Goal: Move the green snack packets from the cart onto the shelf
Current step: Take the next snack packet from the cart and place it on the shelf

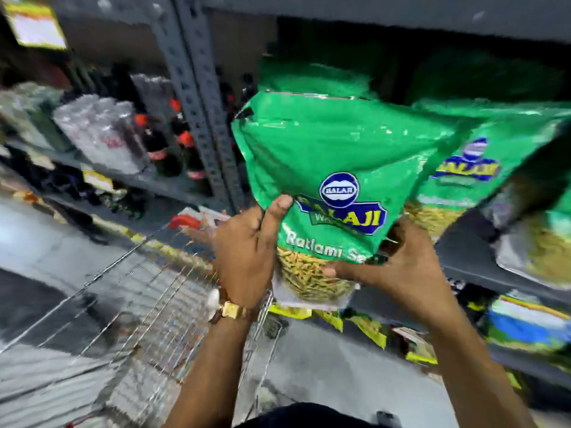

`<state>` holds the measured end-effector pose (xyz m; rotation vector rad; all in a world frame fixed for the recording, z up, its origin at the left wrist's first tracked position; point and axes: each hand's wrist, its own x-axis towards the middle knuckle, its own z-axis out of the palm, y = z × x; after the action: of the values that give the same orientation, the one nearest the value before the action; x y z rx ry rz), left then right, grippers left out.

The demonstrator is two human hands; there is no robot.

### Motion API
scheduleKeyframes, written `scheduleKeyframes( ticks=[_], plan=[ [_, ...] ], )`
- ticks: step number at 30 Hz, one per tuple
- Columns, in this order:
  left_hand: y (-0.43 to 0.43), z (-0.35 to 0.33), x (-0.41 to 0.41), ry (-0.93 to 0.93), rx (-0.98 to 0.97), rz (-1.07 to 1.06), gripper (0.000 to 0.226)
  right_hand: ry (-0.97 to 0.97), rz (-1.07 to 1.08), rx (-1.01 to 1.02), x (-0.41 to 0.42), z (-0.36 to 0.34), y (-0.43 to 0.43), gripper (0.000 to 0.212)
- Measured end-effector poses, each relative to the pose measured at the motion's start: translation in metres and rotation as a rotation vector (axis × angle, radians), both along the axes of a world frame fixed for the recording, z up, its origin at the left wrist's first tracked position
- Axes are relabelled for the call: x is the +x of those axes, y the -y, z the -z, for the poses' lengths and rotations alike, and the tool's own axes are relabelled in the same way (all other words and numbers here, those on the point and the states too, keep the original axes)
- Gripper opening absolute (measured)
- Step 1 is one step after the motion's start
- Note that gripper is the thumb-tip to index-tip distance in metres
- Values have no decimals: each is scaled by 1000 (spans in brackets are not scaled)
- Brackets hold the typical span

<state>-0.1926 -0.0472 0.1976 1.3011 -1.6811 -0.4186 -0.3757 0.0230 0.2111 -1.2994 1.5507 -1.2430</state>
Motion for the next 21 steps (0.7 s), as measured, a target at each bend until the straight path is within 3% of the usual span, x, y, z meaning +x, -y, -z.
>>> scheduleKeyframes(
  ticks=[10,21],
  plan=[
    [-68,-12,-210,-23,-6,430,64,-112,513,-30,-158,-13,-137,81],
    [-148,-13,-425,-50,43,730,68,-187,727,-90,-347,-10,-237,77]
  ],
)
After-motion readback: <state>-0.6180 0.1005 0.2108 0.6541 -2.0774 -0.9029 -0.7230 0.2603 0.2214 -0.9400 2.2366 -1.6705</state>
